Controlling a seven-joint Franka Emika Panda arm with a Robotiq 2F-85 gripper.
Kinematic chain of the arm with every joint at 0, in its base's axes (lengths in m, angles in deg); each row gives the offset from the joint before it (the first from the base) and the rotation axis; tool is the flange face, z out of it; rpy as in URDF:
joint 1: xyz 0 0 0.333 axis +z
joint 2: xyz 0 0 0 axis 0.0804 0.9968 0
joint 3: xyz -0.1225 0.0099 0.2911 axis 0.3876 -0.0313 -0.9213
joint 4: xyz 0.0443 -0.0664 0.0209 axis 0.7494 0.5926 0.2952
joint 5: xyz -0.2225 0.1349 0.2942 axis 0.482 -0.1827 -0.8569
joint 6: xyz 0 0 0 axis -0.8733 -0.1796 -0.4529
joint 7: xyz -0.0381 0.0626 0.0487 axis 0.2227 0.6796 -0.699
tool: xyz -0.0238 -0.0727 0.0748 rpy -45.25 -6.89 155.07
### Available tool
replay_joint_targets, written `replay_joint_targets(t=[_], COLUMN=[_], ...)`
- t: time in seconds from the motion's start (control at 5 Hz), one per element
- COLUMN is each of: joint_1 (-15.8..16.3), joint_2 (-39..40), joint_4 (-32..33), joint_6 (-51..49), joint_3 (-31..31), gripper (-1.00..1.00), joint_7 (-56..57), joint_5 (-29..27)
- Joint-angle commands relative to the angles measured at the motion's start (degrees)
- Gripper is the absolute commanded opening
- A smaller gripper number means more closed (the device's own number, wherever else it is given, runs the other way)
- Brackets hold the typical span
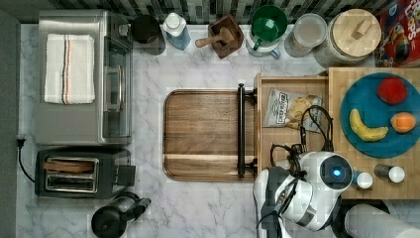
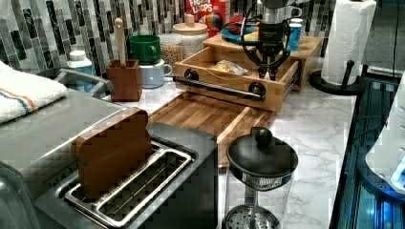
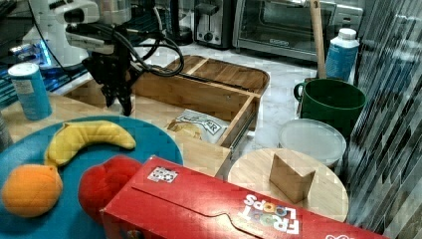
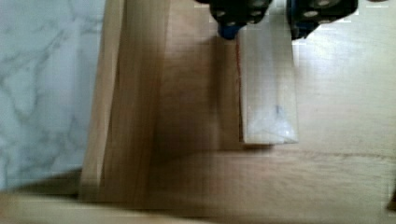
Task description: Pick up the butter.
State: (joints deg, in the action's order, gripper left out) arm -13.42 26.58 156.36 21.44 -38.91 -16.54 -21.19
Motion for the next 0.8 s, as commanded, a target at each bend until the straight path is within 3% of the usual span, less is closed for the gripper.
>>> replay_joint_targets(t=[0.2, 0.4, 0.8], joint_1=[1.9, 1.8, 3.7], joint_2=[-6.2, -4.6, 0.0], joint_4=[-15.6, -22.9, -36.7], joint_6=[-9.1, -15.5, -27.8], joint_3=[-3.1, -3.9, -5.6], gripper=[-1.0, -1.0, -1.0], joint_7=[1.4, 2.5, -6.5], joint_5=[-3.0, -5.1, -2.8])
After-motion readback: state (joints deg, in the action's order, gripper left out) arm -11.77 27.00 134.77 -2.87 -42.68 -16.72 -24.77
